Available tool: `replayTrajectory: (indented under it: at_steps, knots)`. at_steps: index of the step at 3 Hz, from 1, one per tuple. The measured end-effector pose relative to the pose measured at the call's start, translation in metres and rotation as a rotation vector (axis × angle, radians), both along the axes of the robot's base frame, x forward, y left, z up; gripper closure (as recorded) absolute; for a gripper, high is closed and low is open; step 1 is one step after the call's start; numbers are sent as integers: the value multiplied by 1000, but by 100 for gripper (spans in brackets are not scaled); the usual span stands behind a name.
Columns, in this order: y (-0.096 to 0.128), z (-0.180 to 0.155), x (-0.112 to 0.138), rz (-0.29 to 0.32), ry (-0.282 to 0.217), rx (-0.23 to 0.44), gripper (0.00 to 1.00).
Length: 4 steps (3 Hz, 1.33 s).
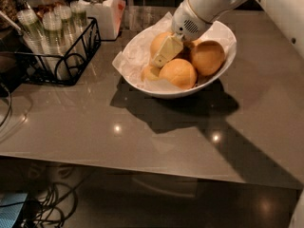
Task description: Pick orange from white bowl
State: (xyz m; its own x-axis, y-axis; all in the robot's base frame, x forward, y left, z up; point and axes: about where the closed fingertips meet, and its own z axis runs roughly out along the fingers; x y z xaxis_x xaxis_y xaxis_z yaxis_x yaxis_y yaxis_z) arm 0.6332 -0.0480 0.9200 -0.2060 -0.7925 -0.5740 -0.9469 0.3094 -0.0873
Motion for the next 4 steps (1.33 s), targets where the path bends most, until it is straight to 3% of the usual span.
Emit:
replayTrajectory:
  at_steps: [1, 2, 4]
  knots:
    - [0, 0, 0, 0, 0, 0, 93]
    - [0, 2, 0, 0, 0, 0, 100]
    - [4, 66, -56, 179, -67, 36, 100]
